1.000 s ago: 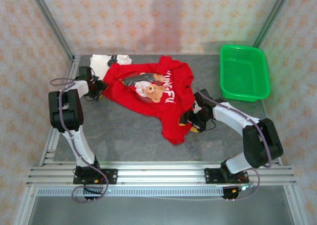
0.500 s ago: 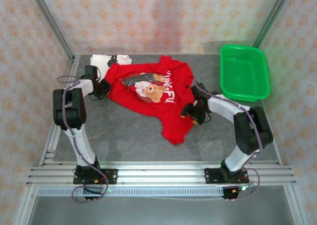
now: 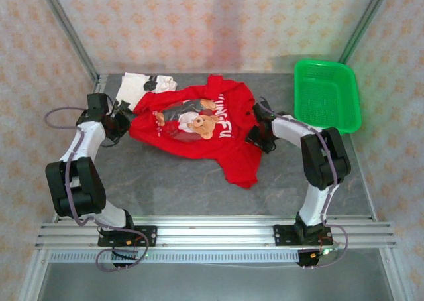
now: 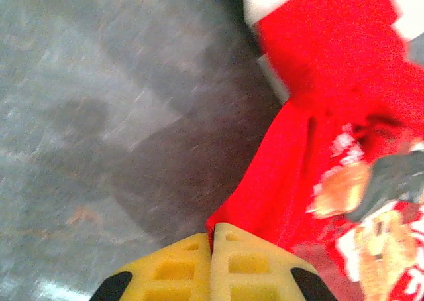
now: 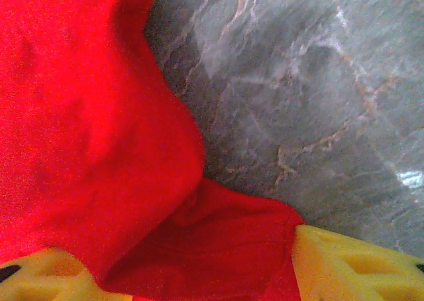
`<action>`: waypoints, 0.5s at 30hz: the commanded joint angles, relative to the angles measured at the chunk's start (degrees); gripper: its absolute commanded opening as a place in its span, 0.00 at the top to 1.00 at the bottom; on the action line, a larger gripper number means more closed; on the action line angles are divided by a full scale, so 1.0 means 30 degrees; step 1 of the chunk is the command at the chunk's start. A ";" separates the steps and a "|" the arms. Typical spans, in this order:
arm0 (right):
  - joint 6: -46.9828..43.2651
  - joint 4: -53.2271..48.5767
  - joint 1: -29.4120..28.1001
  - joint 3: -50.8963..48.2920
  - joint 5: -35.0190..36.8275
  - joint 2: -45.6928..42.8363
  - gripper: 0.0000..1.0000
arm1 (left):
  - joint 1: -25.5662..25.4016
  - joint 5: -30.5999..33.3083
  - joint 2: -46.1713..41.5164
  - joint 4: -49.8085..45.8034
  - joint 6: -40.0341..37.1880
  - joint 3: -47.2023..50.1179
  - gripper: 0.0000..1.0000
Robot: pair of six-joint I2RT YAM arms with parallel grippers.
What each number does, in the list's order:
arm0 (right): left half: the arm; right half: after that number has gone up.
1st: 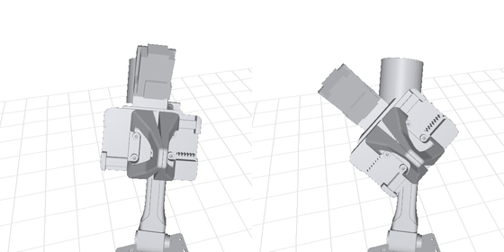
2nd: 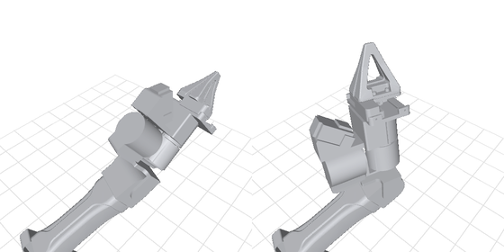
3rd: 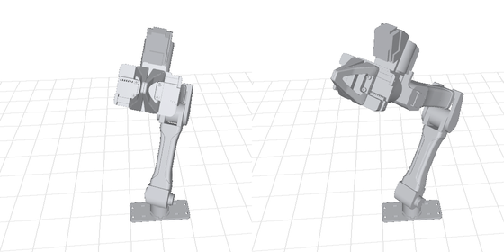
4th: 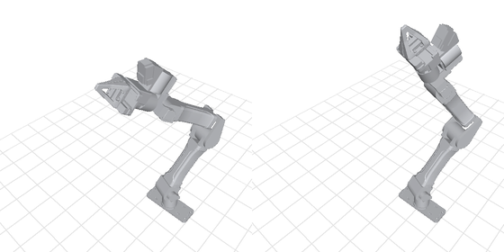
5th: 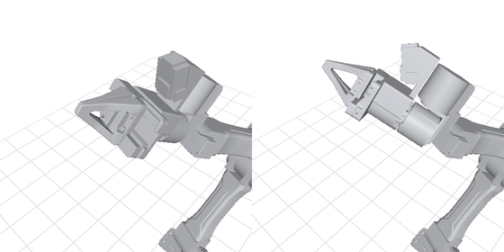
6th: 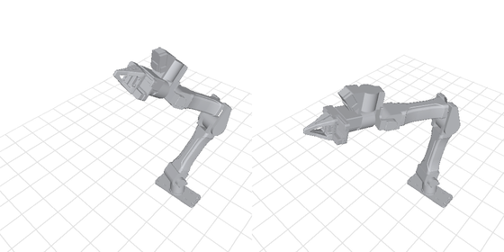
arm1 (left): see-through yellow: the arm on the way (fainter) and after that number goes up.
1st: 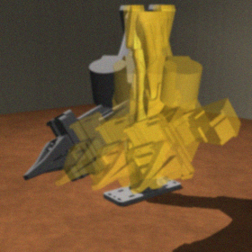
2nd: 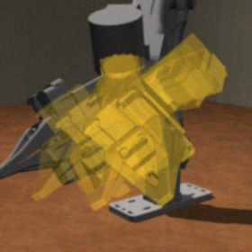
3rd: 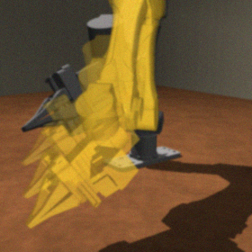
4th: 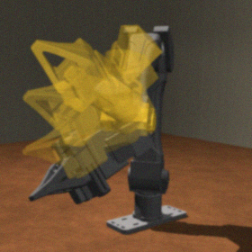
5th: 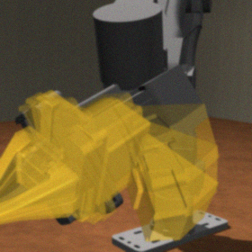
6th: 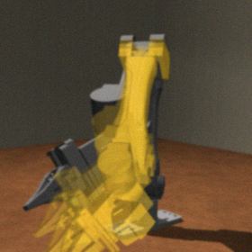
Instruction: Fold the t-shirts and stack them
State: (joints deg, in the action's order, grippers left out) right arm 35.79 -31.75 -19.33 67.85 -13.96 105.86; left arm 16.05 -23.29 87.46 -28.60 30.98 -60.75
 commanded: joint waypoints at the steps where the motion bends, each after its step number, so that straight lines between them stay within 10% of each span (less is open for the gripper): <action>1: -0.0014 -0.0359 0.0162 0.0929 0.1667 0.1155 0.40 | 0.0359 0.0941 -0.0007 -0.1563 0.0441 0.1031 1.00; 5: 0.0077 -0.0201 0.0203 0.1035 0.2818 0.1613 0.46 | 0.0361 0.2065 -0.0147 -0.2304 0.1420 0.1981 1.00; 9: 0.0439 -0.0030 0.0406 0.0925 0.3670 0.1746 0.78 | 0.0528 0.3898 -0.1330 -0.2928 0.1996 0.2829 1.00; 15: 0.0717 0.0614 0.1176 0.0121 0.5183 -0.0792 1.00 | 0.1115 0.5870 -0.2735 -0.4016 0.2649 0.3269 1.00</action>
State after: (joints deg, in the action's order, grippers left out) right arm 37.67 -29.80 -17.28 69.52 -4.40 107.61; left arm 18.37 -12.36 81.73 -36.93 36.82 -51.90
